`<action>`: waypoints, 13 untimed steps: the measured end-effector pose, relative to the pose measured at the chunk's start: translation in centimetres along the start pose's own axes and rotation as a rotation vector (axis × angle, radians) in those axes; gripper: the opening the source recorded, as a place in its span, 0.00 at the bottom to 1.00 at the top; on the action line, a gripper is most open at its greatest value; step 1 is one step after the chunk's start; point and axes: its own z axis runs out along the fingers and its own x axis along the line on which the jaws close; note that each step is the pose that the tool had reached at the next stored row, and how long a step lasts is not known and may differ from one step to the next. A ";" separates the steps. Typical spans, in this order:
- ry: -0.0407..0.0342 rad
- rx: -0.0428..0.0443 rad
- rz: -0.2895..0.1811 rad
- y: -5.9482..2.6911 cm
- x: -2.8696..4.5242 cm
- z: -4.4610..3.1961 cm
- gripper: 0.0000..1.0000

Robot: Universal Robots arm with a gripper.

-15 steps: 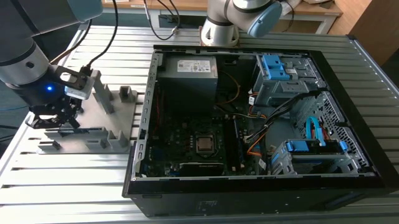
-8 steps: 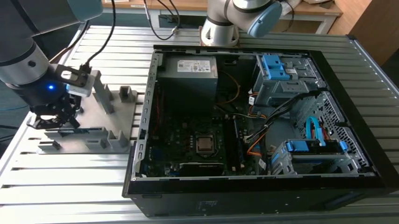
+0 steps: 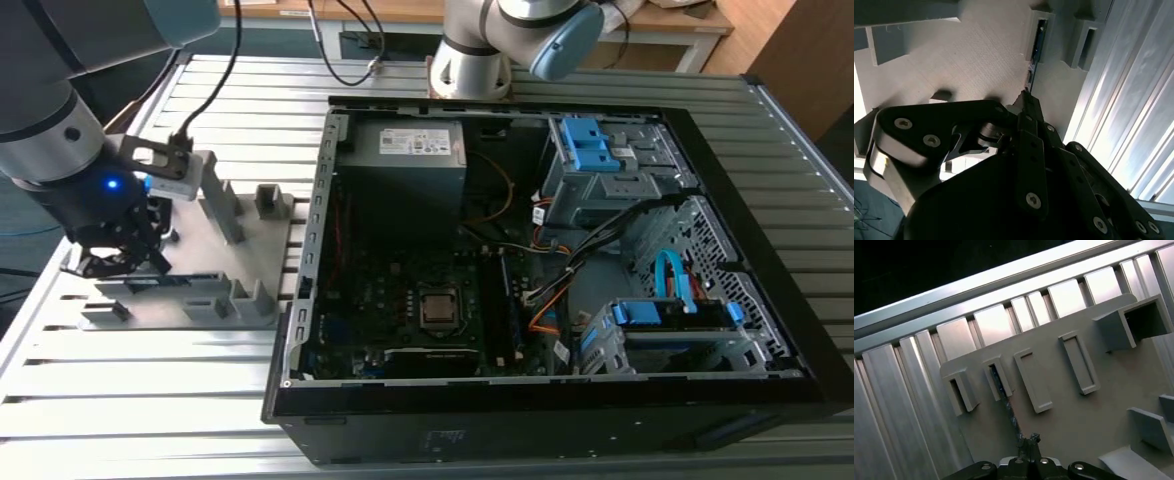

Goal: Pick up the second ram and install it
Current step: 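Pick up the second ram and move it above second insertion slot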

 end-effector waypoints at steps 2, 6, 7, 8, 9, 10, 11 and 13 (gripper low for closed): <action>-0.0003 -0.0007 -0.023 0.00 0.00 0.00 0.10; -0.0008 -0.0019 -0.068 0.00 0.00 0.00 0.10; -0.0009 -0.0022 -0.079 0.00 0.00 0.00 0.10; -0.0011 -0.0026 -0.091 0.00 0.00 0.00 0.10; -0.0012 -0.0029 -0.102 0.00 0.00 0.00 0.10; -0.0013 -0.0032 -0.114 0.00 0.00 0.00 0.10; -0.0015 -0.0035 -0.125 0.00 0.00 0.00 0.10; -0.0017 -0.0042 -0.147 0.00 0.00 0.00 0.10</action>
